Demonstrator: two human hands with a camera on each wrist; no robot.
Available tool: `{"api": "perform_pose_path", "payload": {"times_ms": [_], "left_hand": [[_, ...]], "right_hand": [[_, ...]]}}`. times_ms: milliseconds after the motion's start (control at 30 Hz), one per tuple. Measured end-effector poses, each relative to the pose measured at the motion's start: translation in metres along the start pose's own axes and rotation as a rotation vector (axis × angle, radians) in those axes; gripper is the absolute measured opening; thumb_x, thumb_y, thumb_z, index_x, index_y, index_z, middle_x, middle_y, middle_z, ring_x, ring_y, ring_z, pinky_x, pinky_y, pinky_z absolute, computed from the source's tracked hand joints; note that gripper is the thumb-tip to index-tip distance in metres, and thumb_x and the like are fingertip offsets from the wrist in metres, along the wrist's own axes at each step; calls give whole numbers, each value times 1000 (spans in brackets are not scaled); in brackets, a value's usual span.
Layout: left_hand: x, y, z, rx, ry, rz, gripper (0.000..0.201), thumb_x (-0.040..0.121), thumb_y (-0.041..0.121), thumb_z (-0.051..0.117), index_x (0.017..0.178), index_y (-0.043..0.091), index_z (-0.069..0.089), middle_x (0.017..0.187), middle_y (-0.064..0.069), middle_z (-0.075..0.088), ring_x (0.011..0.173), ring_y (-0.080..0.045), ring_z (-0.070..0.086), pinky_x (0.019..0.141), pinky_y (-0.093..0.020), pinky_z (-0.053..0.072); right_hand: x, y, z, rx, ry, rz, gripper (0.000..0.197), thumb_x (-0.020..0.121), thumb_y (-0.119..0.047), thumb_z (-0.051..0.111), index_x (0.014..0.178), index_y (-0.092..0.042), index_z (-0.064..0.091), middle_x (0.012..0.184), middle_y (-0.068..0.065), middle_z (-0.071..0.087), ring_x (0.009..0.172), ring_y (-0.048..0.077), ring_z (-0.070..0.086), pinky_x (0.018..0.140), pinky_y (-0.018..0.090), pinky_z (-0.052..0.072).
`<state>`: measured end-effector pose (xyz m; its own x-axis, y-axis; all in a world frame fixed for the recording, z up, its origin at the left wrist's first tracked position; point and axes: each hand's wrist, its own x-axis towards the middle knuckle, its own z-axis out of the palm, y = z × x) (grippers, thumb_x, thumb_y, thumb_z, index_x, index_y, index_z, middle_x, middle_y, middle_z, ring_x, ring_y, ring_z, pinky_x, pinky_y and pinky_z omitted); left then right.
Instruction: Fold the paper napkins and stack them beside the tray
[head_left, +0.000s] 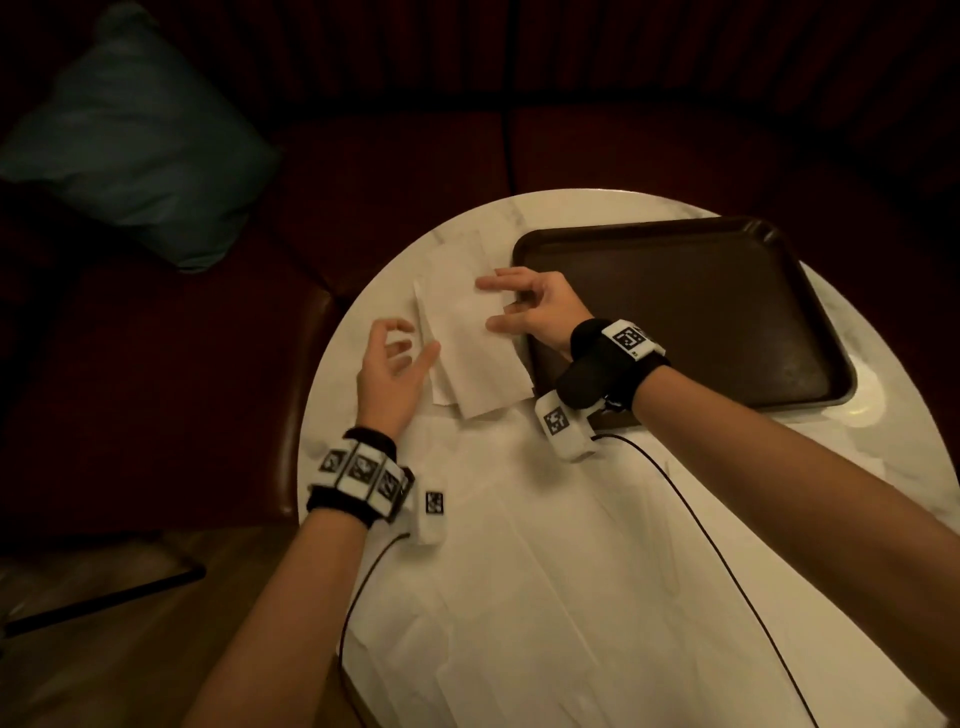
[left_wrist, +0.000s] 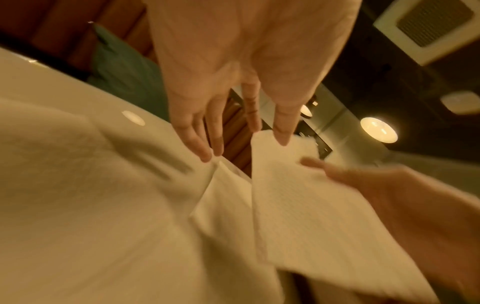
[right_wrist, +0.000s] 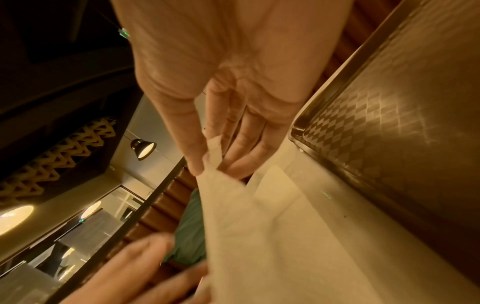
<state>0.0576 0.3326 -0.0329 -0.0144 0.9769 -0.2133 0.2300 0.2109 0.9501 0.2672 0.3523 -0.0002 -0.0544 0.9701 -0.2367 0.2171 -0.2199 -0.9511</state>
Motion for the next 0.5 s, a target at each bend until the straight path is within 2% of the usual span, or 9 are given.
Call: {"api": "perform_pose_path", "payload": {"times_ms": [67,133,200,233,267,300,367,433,500], "left_hand": [[14,9,-2,-132,-57,-45,26,88,29,68,109,32,52,116,-12,65,106,-28,64,84,-39,55],[24,19,-2,-255,-97,-63,23,91,22,65,111,26,53,106,-18,70,94,-28,70,76,-38,59],[34,26,0,-241,-98,-36,18,90,18,67,105,19,57,100,-19,71,86,-27,71,70,-37,60],[41,27,1,-200,-76,-18,13,88,18,69,98,19,61,99,-19,71,87,-29,71,72,-41,60],[47,28,2,-155,-46,-4,10,85,18,72,90,22,64,99,-18,71,90,-31,70,76,-45,60],[55,26,2,-117,-20,3,11,83,17,73,84,24,65,98,-17,71,92,-32,69,79,-47,59],[68,25,3,-83,-21,-12,15,83,8,71,81,23,68,89,-9,69,88,-28,69,78,-40,60],[81,25,5,-78,-67,-38,19,84,-2,66,86,16,70,80,-2,63,84,-22,66,79,-34,58],[93,25,6,-76,-94,-66,23,86,-9,59,95,10,69,81,-3,63,85,-21,65,81,-33,58]], "right_hand": [[-4,0,0,35,-26,25,49,77,6,73,122,-12,64,141,-1,45,115,42,55,86,29,55],[-7,-1,1,47,-48,45,50,77,7,71,122,-12,64,143,-1,45,104,45,58,85,29,55],[-9,-1,2,61,-67,53,50,78,9,69,124,-11,63,133,2,55,71,35,62,78,23,56],[-9,1,3,70,-76,61,51,79,9,68,125,-11,62,115,0,66,53,23,57,78,24,56],[-7,2,4,73,-78,67,51,79,10,68,126,-11,61,94,-4,70,44,11,52,80,28,56],[-5,4,4,69,-68,71,52,79,10,68,126,-11,61,88,-8,70,42,4,49,84,31,55],[-1,3,5,53,-35,73,49,79,10,68,124,-10,63,113,1,66,49,-1,55,85,28,55],[2,1,4,19,-13,88,46,79,8,69,121,-10,65,126,8,59,68,0,62,81,21,55],[7,2,4,-9,-4,107,43,80,5,70,120,-10,66,126,10,59,84,8,62,78,17,54]]}}
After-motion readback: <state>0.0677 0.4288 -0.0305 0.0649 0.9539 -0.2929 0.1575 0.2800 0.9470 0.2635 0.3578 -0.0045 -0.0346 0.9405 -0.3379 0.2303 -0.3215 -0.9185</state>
